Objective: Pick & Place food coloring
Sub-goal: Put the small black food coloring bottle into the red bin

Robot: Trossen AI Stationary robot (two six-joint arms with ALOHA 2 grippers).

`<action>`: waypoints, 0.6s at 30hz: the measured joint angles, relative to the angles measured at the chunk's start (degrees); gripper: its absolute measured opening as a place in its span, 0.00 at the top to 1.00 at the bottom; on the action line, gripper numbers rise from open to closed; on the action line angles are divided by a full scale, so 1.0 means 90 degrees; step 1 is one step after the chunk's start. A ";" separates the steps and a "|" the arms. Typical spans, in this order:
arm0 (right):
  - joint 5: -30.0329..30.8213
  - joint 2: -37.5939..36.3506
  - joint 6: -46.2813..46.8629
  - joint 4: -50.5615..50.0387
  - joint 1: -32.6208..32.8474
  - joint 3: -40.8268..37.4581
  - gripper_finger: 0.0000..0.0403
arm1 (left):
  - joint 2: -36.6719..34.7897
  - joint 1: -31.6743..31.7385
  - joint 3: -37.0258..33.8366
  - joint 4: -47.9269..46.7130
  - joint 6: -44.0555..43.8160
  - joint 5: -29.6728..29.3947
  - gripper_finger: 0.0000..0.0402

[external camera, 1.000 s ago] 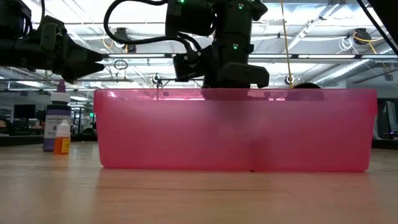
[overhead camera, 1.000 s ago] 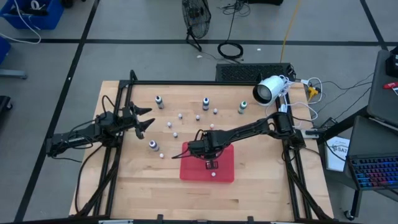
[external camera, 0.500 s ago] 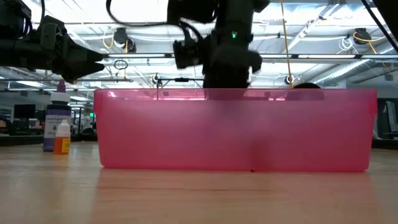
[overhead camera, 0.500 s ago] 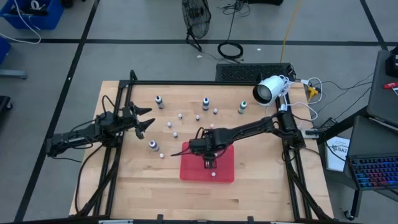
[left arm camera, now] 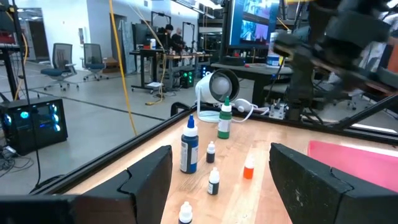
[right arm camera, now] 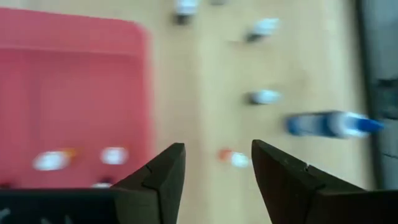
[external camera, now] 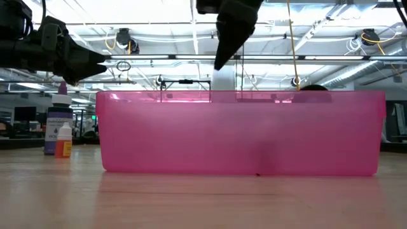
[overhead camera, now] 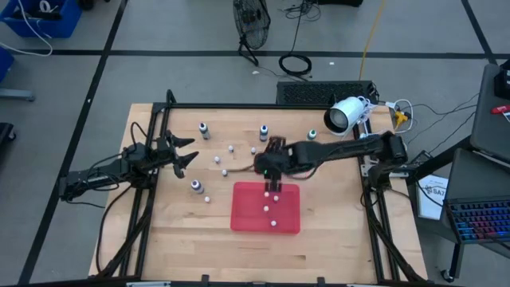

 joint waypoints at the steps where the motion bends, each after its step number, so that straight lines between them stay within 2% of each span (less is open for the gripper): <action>1: 0.0079 -0.0057 -0.0028 -0.0047 -0.0124 0.0000 0.55 | 0.0000 0.0000 -0.0002 0.0000 0.0000 0.0000 0.33; 6: 0.0012 -0.0125 -0.0055 -0.0262 -0.1064 0.0000 0.55 | 0.0000 0.0000 -0.0002 0.0000 0.0000 0.0000 0.33; 12: -0.0974 0.0140 0.0127 -0.0344 -0.2348 0.0000 0.55 | -0.0002 0.0000 0.0000 0.0000 0.0000 0.0000 0.33; 18: -0.1266 0.0581 0.0079 -0.0175 -0.2879 0.0000 0.55 | -0.0001 0.0000 -0.0002 0.0000 0.0000 0.0000 0.33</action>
